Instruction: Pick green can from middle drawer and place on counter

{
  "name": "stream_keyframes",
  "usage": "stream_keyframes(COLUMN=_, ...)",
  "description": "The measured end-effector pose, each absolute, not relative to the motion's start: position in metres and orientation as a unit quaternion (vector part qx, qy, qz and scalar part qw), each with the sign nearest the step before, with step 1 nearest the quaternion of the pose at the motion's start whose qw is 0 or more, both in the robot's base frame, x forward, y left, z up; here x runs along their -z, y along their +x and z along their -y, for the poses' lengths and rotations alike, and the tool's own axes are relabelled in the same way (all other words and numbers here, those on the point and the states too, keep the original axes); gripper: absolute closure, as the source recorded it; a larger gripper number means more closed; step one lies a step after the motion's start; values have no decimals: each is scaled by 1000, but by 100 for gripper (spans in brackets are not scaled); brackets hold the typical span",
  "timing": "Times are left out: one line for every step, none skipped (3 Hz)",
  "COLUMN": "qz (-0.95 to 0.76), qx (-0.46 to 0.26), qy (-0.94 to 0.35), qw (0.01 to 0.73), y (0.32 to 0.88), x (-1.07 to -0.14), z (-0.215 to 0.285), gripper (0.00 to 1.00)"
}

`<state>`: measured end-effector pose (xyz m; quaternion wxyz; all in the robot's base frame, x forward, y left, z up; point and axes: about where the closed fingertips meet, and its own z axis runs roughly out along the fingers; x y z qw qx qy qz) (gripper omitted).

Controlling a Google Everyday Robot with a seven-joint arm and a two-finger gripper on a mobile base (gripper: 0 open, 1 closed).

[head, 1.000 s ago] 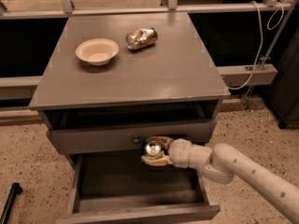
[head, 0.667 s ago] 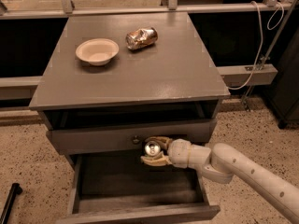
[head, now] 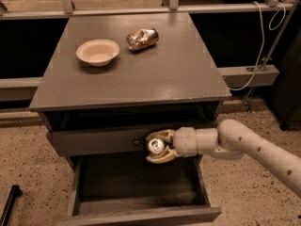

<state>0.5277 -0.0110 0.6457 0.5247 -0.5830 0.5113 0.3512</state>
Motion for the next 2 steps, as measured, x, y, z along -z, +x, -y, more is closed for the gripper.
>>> stream_keyframes(qz=-435, qx=-353, qy=-668, qw=490, y=493, x=-722, z=18, gripper=100)
stream_keyframes(qz=-384, qx=-342, qy=-704, qw=490, y=467, x=-778, z=17, gripper=100)
